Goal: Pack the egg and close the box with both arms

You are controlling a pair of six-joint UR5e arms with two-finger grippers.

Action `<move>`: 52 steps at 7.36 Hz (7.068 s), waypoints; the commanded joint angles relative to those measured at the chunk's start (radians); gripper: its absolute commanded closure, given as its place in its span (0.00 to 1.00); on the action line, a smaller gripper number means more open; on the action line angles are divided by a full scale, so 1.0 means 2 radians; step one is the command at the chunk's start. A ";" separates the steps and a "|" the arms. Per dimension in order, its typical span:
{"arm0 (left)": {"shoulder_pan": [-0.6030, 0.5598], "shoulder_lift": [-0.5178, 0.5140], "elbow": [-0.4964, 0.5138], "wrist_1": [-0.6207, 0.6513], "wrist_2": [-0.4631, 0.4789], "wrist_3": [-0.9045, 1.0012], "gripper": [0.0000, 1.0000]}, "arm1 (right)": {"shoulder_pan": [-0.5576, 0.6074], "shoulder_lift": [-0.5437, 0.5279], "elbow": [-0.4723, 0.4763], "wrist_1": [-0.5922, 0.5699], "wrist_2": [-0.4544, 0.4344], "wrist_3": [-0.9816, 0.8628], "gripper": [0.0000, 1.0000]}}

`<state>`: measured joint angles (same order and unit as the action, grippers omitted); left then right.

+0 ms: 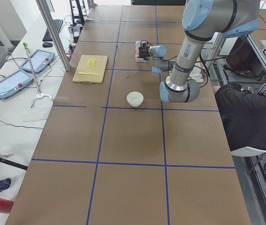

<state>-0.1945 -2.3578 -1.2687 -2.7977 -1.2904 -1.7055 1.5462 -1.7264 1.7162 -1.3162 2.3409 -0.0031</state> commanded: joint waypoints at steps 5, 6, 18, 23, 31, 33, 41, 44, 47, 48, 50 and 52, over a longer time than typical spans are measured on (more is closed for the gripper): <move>-0.007 0.002 -0.034 0.000 -0.013 0.001 0.05 | 0.000 0.001 0.000 0.000 0.000 0.000 0.00; -0.017 0.009 -0.044 0.000 -0.030 0.002 0.04 | 0.000 0.001 0.000 0.000 0.000 0.000 0.00; -0.271 0.148 -0.338 0.518 -0.300 0.435 0.00 | 0.000 0.000 0.002 0.000 0.001 0.002 0.00; -0.489 0.265 -0.296 0.556 -0.398 0.762 0.00 | 0.000 0.000 -0.005 -0.001 0.003 0.002 0.00; -0.736 0.387 -0.227 0.715 -0.521 0.919 0.00 | -0.098 0.015 0.072 -0.007 0.038 0.166 0.00; -0.739 0.390 -0.228 0.712 -0.517 0.921 0.00 | -0.194 0.050 0.093 -0.002 0.029 0.293 0.00; -0.736 0.373 -0.228 0.708 -0.522 0.919 0.00 | -0.484 0.256 0.112 0.001 -0.165 0.642 0.00; -0.736 0.374 -0.225 0.708 -0.522 0.920 0.00 | -0.461 0.257 0.112 -0.033 -0.160 0.632 0.00; -0.736 0.374 -0.225 0.707 -0.522 0.923 0.00 | -0.409 0.232 0.111 -0.106 -0.158 0.514 0.00; -0.736 0.377 -0.223 0.705 -0.522 0.923 0.00 | -0.375 0.215 0.111 -0.128 -0.154 0.458 0.00; -0.736 0.381 -0.219 0.678 -0.522 0.923 0.00 | -0.268 0.159 0.109 -0.165 -0.113 0.262 0.00; -0.736 0.383 -0.212 0.677 -0.521 0.924 0.00 | -0.138 0.101 0.080 -0.182 -0.084 0.042 0.00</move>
<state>-1.6674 -1.5949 -1.6993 -1.4387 -2.3341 0.1421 1.1073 -1.4585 1.9155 -1.6501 2.1362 0.3548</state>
